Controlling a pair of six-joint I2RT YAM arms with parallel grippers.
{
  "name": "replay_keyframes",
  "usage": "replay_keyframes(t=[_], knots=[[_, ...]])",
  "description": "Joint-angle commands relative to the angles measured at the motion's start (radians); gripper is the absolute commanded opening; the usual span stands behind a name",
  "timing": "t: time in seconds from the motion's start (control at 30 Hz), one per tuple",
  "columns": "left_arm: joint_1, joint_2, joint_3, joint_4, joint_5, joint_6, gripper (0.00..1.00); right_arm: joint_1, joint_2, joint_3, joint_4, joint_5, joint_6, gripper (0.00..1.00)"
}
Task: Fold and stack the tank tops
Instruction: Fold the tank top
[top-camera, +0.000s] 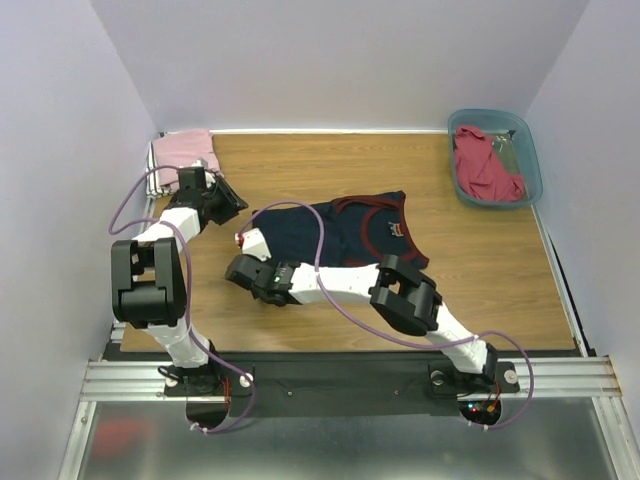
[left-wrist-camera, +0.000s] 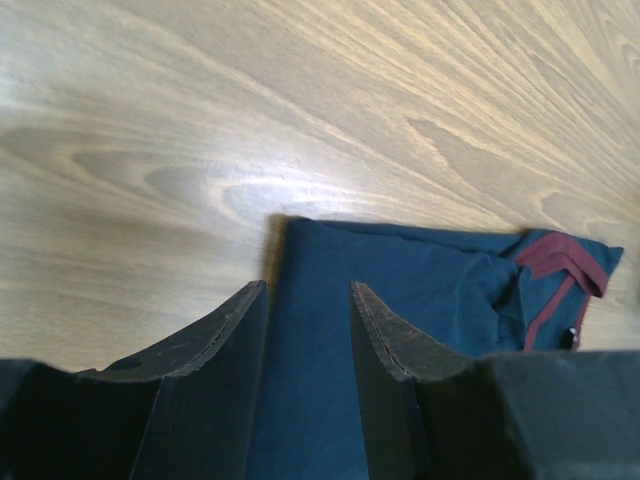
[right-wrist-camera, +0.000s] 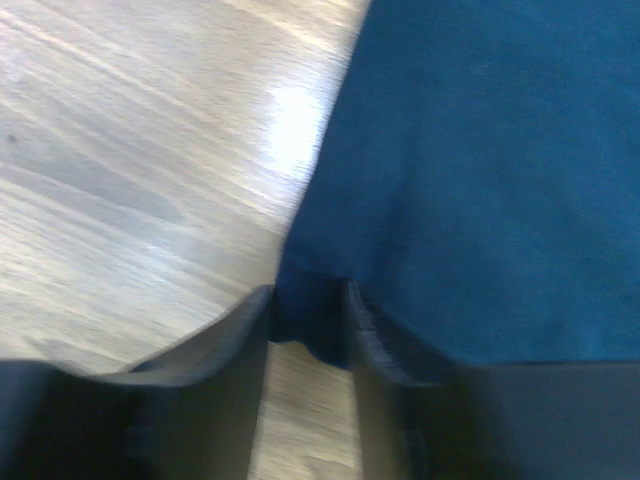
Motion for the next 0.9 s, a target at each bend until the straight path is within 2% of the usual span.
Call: replay_keyframes(t=[0.0, 0.03, 0.07, 0.2, 0.33, 0.57, 0.67, 0.87], knots=[[-0.007, -0.086, -0.075, 0.076, 0.046, -0.047, 0.50, 0.011, -0.051, -0.120, -0.041, -0.031, 0.045, 0.35], [-0.008, -0.094, -0.121, 0.107, 0.049, -0.059, 0.50, 0.011, -0.067, -0.149, -0.040, -0.038, 0.049, 0.30], [-0.021, -0.112, -0.168, 0.122, 0.046, -0.082, 0.50, 0.011, -0.107, -0.202, -0.028, -0.048, 0.051, 0.19], [-0.039, -0.152, -0.262, 0.205, 0.025, -0.139, 0.49, 0.011, -0.225, -0.328, 0.025, -0.105, 0.043, 0.18], [-0.125, -0.166, -0.344, 0.257, 0.008, -0.166, 0.51, 0.011, -0.316, -0.433, 0.069, -0.156, 0.037, 0.22], [-0.143, -0.172, -0.396, 0.265, -0.084, -0.199, 0.51, 0.011, -0.356, -0.458, 0.077, -0.186, 0.040, 0.24], [-0.143, -0.188, -0.408, 0.231, -0.122, -0.211, 0.51, 0.011, -0.359, -0.458, 0.077, -0.188, 0.042, 0.27], [-0.150, -0.247, -0.425, 0.194, -0.202, -0.212, 0.51, 0.012, -0.361, -0.455, 0.077, -0.203, 0.017, 0.41]])
